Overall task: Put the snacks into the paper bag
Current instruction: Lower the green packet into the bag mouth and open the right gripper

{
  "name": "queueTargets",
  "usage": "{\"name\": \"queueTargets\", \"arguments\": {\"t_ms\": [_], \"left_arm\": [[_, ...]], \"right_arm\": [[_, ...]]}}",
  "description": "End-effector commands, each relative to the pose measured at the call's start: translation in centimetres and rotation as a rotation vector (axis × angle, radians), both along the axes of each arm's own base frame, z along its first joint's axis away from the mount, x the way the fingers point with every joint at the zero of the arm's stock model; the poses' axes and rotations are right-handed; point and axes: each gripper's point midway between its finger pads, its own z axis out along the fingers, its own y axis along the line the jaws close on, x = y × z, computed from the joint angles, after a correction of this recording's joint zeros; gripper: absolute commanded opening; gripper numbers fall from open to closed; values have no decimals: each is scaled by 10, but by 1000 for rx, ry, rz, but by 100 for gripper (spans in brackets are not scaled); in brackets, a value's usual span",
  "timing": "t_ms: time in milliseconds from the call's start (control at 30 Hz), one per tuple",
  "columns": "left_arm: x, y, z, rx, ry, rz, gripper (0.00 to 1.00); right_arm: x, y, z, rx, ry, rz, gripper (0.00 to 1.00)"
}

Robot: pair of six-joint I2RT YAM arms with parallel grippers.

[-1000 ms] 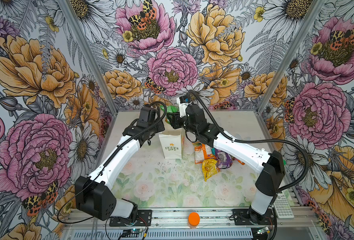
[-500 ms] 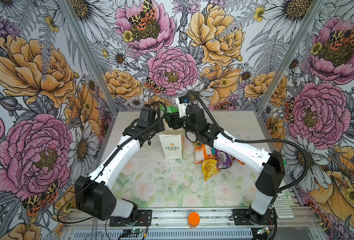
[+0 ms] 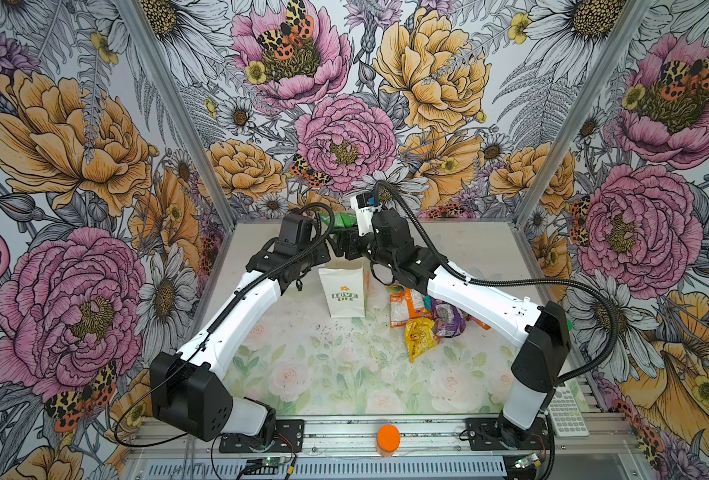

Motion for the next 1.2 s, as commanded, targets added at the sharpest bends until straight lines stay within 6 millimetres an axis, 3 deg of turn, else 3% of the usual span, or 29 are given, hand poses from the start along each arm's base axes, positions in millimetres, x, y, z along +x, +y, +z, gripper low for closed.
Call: {"name": "queueTargets", "arguments": {"t_ms": [0, 500, 533, 1167], "left_arm": [[5, -4, 7, -12, -32, -3, 0], [4, -5, 8, -14, -34, -4, 0], [4, -5, 8, -14, -33, -5, 0], [5, -13, 10, -12, -38, -18, 0]], "right_arm": [[-1, -2, 21, 33, -30, 13, 79], [-9, -12, 34, 24, -70, 14, 85], [0, -23, 34, 24, -71, -11, 86], [-2, -15, 32, 52, -36, 30, 92]]}}
